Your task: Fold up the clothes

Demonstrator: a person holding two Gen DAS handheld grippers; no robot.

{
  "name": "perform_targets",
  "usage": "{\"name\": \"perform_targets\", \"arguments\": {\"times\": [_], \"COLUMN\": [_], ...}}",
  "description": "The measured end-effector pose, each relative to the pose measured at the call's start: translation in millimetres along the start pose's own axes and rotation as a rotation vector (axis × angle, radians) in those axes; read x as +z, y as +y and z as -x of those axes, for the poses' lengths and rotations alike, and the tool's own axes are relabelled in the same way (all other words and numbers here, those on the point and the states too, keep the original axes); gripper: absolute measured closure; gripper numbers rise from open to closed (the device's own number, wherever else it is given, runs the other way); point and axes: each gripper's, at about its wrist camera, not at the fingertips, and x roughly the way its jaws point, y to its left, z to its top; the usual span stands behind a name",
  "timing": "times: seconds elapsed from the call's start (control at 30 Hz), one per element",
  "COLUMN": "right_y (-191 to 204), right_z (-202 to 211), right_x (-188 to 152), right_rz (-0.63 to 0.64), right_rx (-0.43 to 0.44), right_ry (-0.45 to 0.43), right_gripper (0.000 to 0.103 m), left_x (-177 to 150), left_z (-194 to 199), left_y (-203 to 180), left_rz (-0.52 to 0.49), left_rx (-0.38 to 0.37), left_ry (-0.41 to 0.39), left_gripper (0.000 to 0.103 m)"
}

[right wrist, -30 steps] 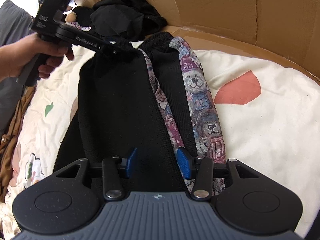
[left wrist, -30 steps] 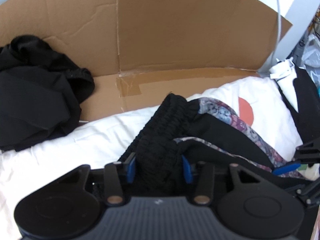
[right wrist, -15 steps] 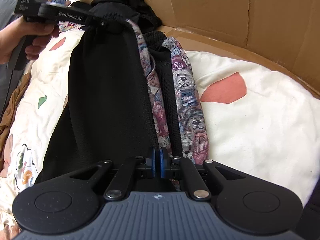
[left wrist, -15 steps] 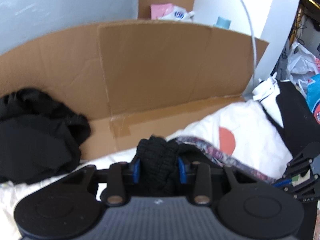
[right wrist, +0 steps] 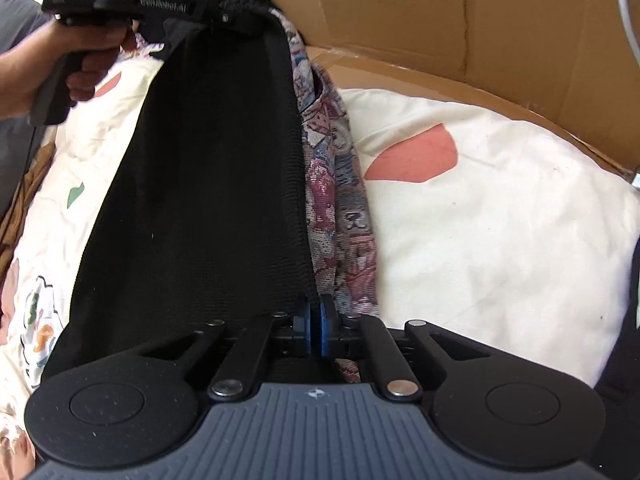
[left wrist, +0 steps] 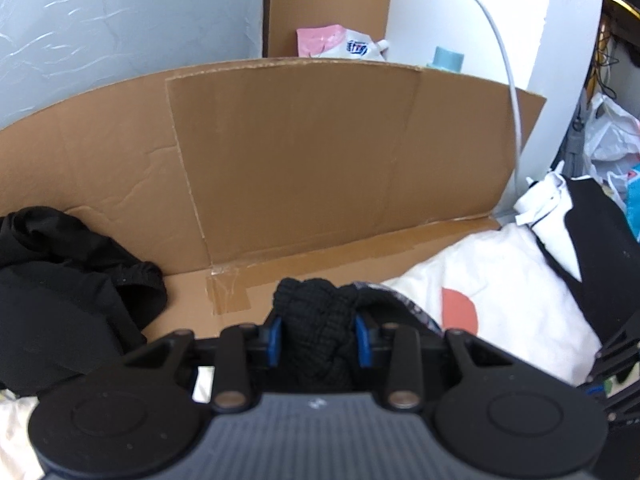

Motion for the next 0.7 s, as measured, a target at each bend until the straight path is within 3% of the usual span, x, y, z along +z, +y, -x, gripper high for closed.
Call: {"name": "perform_targets", "arguments": {"times": [0.37,0.47,0.53,0.63,0.7], "right_y": [-13.3,-14.6,-18.7,-24.7,-28.4], "right_z": [15.1,16.6,21.2,29.2,33.3], "right_x": [-4.2,-5.4,-9.0,-16.1,-21.2], "right_rz": [-0.047,-0.072,-0.102,-0.131,-0.145], "right_rx": [-0.038,-0.031,-0.023,-0.011,-0.008], "right_ry": [-0.014,-0.012,-0.008,0.003,0.010], "right_gripper": [0.100,0.098,0.092,0.069,0.066], "left_x": [0.2,0.5,-0.5,-1.4,-1.7], "left_z": [-22.1,-29.6,-29.5,-24.2,-18.0], "left_y": [-14.7,-17.9,-18.6,-18.2,-16.2], "left_rz": [-0.032,-0.034,-0.028,-0.026,-0.025], "left_rx": [0.096,0.149,0.177,0.204,0.212], "left_ry": [0.033,0.054,0.051,0.045,0.042], "left_gripper": [0.064,0.049,0.040,0.030,0.027]}}
